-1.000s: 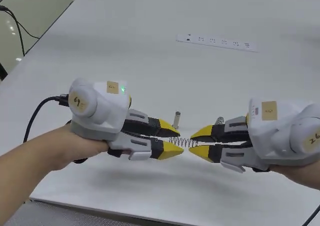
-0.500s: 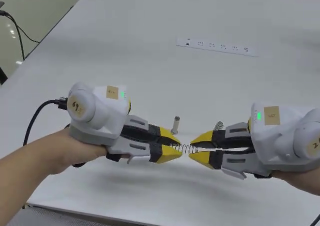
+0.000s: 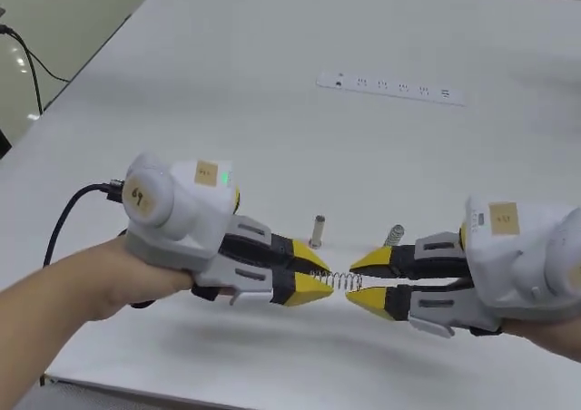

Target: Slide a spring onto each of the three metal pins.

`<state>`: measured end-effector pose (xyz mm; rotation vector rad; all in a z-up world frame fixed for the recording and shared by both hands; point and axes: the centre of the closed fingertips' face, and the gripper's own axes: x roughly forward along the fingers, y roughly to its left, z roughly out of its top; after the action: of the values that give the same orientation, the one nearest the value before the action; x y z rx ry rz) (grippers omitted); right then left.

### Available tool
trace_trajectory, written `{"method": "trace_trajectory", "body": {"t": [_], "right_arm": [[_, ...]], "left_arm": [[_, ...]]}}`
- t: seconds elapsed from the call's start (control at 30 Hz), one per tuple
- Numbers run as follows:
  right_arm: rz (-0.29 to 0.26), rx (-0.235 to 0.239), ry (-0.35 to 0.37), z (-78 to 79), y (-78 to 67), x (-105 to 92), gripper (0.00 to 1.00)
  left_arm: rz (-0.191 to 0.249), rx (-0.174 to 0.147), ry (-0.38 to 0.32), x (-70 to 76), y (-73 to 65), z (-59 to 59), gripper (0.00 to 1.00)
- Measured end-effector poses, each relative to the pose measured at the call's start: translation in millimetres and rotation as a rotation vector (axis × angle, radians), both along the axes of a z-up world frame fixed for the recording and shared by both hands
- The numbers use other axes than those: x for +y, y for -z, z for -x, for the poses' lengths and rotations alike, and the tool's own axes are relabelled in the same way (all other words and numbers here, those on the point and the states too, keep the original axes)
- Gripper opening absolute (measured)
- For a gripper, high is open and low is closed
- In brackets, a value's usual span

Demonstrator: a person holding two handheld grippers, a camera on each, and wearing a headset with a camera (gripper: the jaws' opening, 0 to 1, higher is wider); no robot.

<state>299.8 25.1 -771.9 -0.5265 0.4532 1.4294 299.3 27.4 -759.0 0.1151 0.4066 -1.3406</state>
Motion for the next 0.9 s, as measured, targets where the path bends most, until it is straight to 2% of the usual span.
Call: {"method": "trace_trajectory", "body": {"t": [0.27,0.37,0.47,0.7,0.9], "right_arm": [[-0.014,0.033,0.018,2.6,0.3,1.1,0.07],[0.007,-0.015,-0.005,2.4,-2.4,0.5,0.07],[0.013,-0.036,-0.022,2.4,-6.6,-0.2,0.07],[0.013,-0.070,-0.054,2.9,-16.7,4.4,0.06],[0.006,-0.075,-0.077,4.3,-24.6,7.9,0.06]], "left_arm": [[-0.007,-0.005,0.000,2.9,1.5,0.7,0.03],[-0.006,-0.005,-0.003,2.2,2.8,0.2,0.03],[-0.001,-0.002,-0.004,1.3,4.3,0.6,0.03],[-0.013,-0.010,-0.011,1.1,8.5,-0.3,0.02],[-0.012,-0.014,-0.015,1.2,7.2,-0.5,0.02]]}}
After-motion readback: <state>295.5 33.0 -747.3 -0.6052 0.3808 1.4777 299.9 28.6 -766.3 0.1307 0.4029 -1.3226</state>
